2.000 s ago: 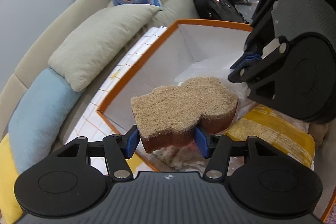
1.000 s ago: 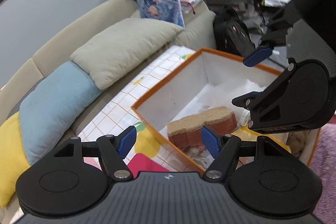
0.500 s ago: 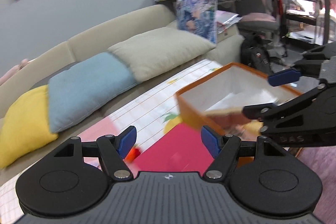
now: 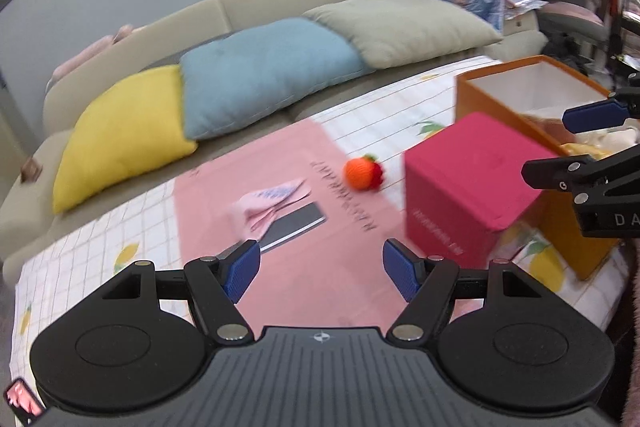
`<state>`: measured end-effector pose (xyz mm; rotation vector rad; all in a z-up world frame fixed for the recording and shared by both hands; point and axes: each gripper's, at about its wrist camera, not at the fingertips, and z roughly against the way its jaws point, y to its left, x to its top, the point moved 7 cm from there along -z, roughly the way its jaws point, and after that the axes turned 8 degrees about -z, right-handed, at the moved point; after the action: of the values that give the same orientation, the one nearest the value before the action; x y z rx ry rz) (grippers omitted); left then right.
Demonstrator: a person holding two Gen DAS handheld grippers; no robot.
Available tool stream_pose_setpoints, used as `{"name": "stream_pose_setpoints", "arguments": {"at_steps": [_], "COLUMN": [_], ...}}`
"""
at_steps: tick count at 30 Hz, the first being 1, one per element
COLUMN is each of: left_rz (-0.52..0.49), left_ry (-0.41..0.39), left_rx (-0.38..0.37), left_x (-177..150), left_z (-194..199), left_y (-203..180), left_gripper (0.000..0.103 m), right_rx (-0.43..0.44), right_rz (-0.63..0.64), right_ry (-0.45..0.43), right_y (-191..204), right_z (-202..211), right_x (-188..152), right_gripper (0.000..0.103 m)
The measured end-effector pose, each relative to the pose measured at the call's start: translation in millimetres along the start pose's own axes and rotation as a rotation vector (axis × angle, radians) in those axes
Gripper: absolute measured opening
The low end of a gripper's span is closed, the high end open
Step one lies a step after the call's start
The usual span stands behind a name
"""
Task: Organize soft objects
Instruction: 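Move both tools back over the mat toward the pink cloth and orange fruit, then grasp the pink cloth with the left tool while the right tool grasps the crocheted orange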
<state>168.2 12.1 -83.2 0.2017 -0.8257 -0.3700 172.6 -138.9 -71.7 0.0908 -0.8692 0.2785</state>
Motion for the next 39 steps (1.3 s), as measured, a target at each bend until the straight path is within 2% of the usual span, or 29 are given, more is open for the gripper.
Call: {"name": "stream_pose_setpoints", "arguments": {"at_steps": [6,14,18,28,32,39], "left_rz": [0.009,0.015,-0.017,-0.103,-0.082,0.011], "left_ry": [0.008,0.033,0.026,0.002,0.017,0.053], "left_rx": [0.03,0.009,-0.01,-0.079,-0.088,-0.101], "left_x": [-13,-22,-21,-8,-7,-9], "left_z": [-5,-32,-48,-93,-121,-176], "left_y": [29,59,70,80,87,102], "left_gripper": [0.083,0.083,0.082,0.082,0.082,0.083], "right_rx": [0.067,0.123,0.126,0.136,0.142,0.164], "right_rz": [0.093,0.161,0.169,0.177,0.183,0.183], "right_ry": [-0.006,0.066,0.122,0.327,0.377,0.471], "right_y": [41,70,69,58,61,74], "right_z": [-22,-68,-94,-162,-183,-222], "right_x": [17,35,43,60,62,60], "right_gripper": [0.06,0.059,0.059,0.058,0.058,0.058]}}
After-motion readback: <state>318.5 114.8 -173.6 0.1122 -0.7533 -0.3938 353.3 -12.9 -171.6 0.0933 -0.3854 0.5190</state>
